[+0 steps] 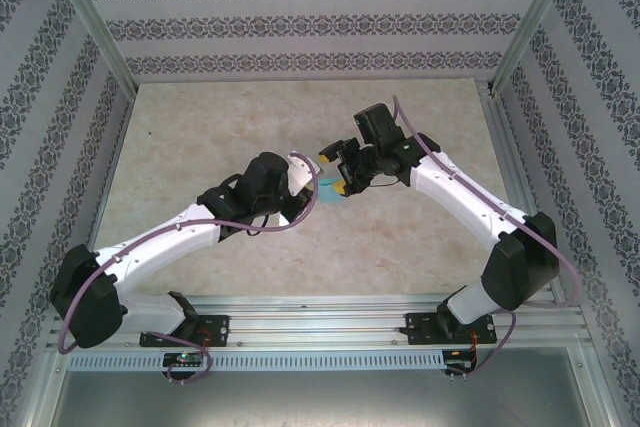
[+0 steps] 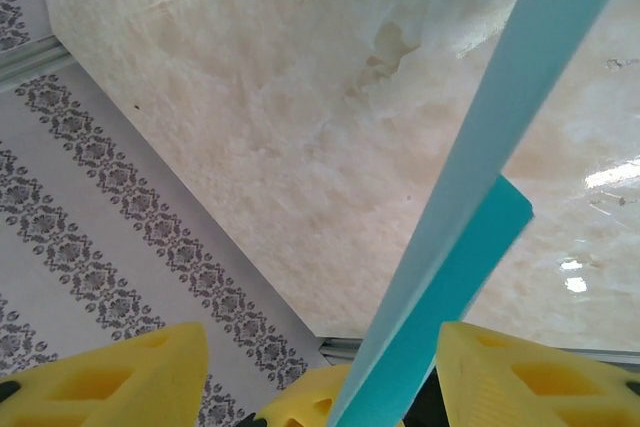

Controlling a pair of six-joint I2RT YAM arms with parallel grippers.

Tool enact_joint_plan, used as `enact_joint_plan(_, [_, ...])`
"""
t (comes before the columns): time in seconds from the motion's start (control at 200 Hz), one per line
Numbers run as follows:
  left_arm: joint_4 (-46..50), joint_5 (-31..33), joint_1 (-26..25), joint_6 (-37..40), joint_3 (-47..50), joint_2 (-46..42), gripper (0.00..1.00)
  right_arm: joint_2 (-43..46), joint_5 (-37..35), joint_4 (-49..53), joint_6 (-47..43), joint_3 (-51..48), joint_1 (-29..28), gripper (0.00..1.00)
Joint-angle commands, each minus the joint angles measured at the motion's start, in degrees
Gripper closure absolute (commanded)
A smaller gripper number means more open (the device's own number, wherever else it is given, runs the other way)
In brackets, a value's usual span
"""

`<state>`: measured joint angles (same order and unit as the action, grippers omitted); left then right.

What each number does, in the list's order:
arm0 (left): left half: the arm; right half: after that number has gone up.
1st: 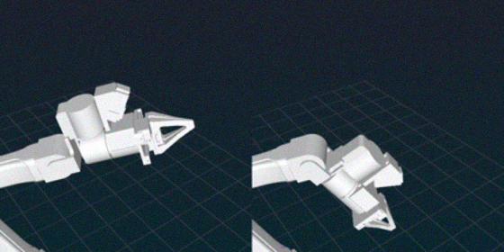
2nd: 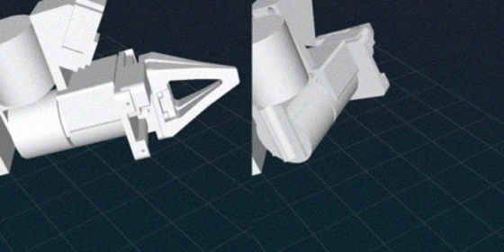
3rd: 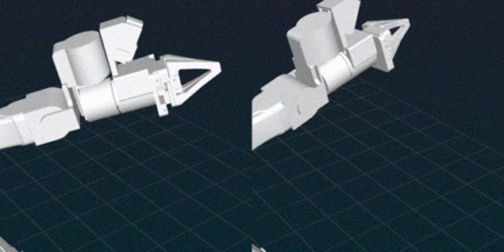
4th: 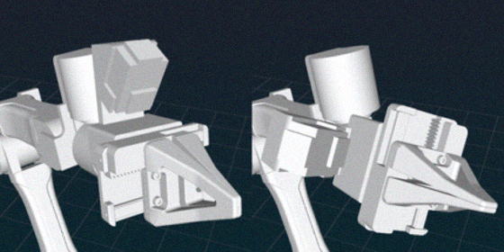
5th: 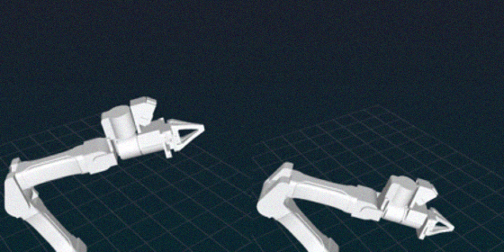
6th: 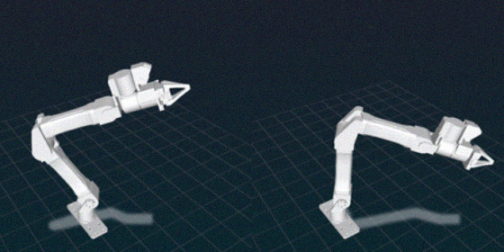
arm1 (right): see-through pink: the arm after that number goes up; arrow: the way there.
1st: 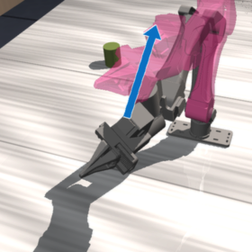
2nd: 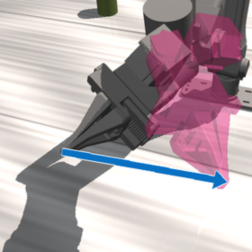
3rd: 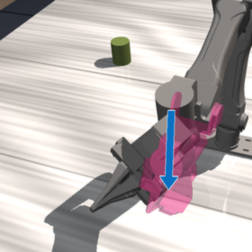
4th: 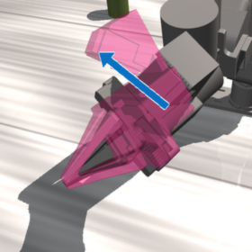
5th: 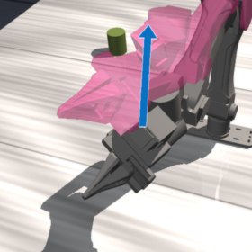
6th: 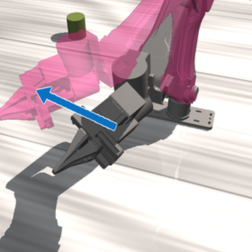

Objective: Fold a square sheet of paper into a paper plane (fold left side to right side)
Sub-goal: Turn over the paper at the center of the table.

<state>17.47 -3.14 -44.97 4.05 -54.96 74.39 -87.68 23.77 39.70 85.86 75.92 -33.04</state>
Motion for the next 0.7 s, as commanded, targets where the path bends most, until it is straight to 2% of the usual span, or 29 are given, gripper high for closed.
enact_joint_plan(0.0, [-0.07,1.54,-1.48,2.79,-2.19,0.23,1.0,-1.36,1.39,1.47,0.17,2.17,-1.09,0.41])
enact_joint_plan(0.27, [1.27,3.46,-2.97,4.97,-2.78,1.12,1.0,-1.83,2.49,2.58,-1.55,1.41,-1.44,0.54])
enact_joint_plan(0.44, [1.35,5.32,-3.12,4.73,-2.41,2.05,1.0,0.98,0.06,7.9,-5.09,1.81,0.5,0.5])
enact_joint_plan(0.58, [0.98,8.06,-3.14,4.05,-2.33,2.87,1.0,6.01,-2.23,9.62,-4.12,-1.1,0.87,0.46])
enact_joint_plan(0.694, [0.58,8.52,-3.19,3.69,-2.43,3.39,1.0,9.86,-3.28,9.36,-0.75,-5.08,0.29,0.4])
